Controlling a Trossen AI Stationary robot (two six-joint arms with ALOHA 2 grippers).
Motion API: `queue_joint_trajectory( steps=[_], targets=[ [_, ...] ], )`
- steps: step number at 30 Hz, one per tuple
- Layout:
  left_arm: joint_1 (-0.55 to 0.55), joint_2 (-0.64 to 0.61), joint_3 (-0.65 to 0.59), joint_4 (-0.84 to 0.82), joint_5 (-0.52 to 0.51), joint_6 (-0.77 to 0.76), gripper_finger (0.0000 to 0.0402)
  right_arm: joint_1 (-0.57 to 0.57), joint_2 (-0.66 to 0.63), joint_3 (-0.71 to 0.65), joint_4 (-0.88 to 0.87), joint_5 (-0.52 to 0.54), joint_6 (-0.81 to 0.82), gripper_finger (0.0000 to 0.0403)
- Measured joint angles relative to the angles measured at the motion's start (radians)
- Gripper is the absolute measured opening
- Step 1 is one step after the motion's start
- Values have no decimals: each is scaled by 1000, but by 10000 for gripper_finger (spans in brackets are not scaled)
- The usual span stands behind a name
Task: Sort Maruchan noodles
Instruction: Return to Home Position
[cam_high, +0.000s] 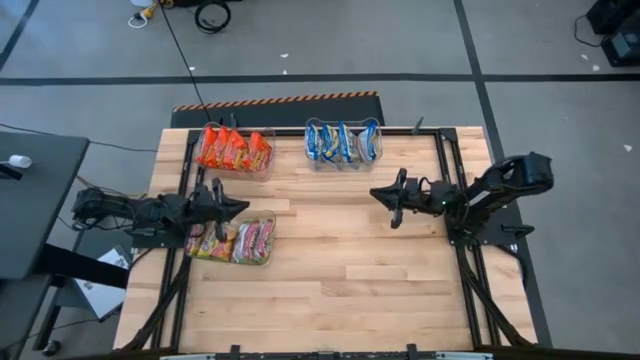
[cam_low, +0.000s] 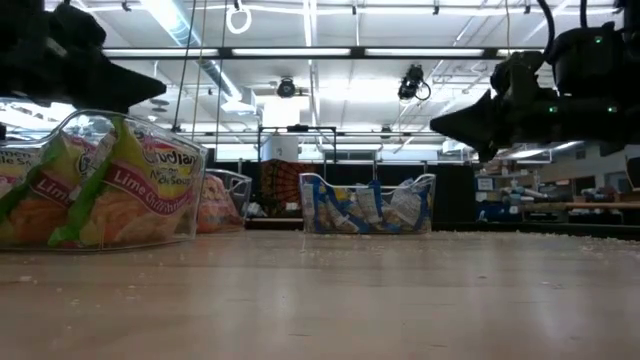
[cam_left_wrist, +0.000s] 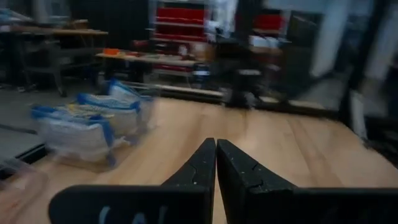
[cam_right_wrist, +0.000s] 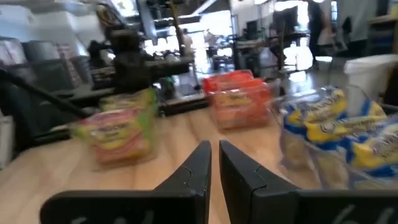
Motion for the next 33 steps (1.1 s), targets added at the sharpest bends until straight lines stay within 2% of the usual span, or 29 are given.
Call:
queue_joint_trajectory(
  steps=[4,5,8,12,14,16,19,21,23,26,29,31,33],
  targets=[
    [-12,-12,4,27,210,114,21,-3,36,3,54,53,13,37],
    [-13,-15,11,19,261,122,21,-4,22,2,55,34,21,37],
    [-11,-49,51,-67,353,124,21,-20,-22,0,48,-115,62,37],
    [-9,-68,127,-259,368,148,21,-98,-59,-1,40,-218,99,37],
    [-9,-67,164,-331,369,162,21,-145,-82,-1,38,-306,132,37],
    [-9,-69,181,-371,371,165,21,-183,-110,0,26,-417,156,37],
    [-9,-69,179,-352,409,166,21,-201,-168,0,-6,-449,242,36],
    [-9,-69,165,-316,442,164,21,-177,-215,0,-43,-395,251,36],
    [-9,-69,144,-284,475,162,21,-110,-268,0,-75,-296,228,36],
    [-9,-69,129,-250,510,159,21,37,-338,0,-92,-107,158,36],
    [-9,-68,127,-242,512,174,21,178,-421,0,-238,60,108,36],
    [-9,-68,127,-197,505,204,21,237,-484,0,-366,129,115,36],
    [-9,-68,127,-167,473,227,21,256,-556,0,-459,143,127,36]
  ],
)
